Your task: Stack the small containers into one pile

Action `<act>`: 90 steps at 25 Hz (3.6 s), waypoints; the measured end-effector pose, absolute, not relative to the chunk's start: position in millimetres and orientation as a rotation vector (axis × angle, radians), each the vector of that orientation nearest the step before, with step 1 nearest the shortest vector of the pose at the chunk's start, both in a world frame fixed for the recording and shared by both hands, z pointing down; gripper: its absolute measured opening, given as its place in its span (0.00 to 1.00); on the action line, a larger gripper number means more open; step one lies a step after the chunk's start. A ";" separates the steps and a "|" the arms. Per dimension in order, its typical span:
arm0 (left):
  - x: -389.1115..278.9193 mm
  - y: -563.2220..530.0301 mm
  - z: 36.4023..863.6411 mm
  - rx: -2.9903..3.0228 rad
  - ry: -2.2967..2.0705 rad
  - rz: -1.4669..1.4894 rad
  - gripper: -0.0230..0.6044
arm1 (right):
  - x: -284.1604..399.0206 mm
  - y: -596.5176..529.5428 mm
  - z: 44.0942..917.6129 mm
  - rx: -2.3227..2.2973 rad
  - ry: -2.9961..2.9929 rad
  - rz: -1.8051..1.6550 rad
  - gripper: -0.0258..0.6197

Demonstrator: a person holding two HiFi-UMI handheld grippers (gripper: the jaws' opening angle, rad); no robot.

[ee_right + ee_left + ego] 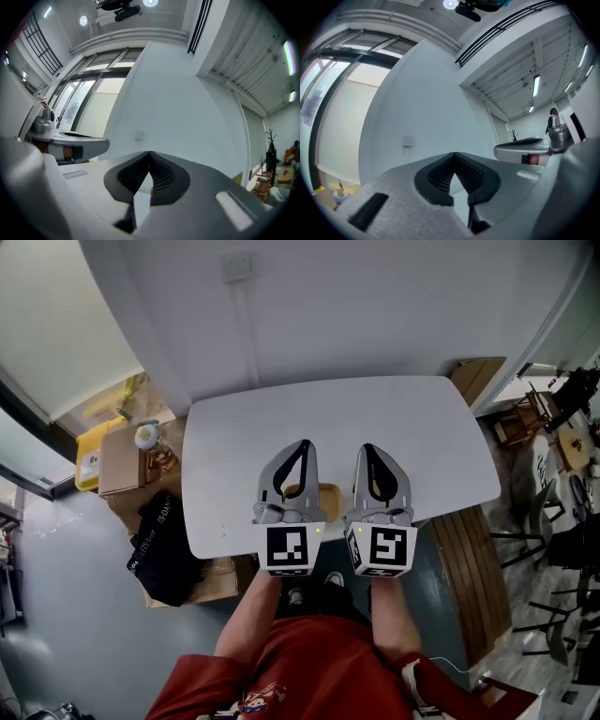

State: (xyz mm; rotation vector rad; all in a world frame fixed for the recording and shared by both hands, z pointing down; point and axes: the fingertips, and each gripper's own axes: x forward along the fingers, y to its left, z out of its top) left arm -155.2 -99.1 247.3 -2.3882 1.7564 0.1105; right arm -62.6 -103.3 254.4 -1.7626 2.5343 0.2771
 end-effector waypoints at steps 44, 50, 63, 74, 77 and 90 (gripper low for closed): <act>-180.8 -129.7 403.7 -2.433 2.023 -0.396 0.07 | -55.4 -144.5 408.0 -1.786 2.815 -0.133 0.05; -196.7 -123.2 451.0 -2.459 2.094 -0.545 0.13 | -67.9 -137.9 451.0 -1.789 2.914 -0.232 0.09; -209.0 -112.1 542.6 -2.559 2.211 -0.850 0.29 | -59.6 -131.0 531.1 -1.949 2.972 -0.564 0.19; -206.6 -102.4 596.9 -2.630 2.226 -1.035 0.32 | -50.2 -120.2 589.4 -2.046 3.025 -0.772 0.23; -208.3 -100.7 608.7 -2.649 2.241 -1.071 0.32 | -50.5 -120.7 596.0 -2.056 3.031 -0.793 0.23; -200.9 -108.1 633.1 -2.720 2.222 -1.135 0.32 | -49.0 -123.5 618.2 -2.082 3.041 -0.876 0.22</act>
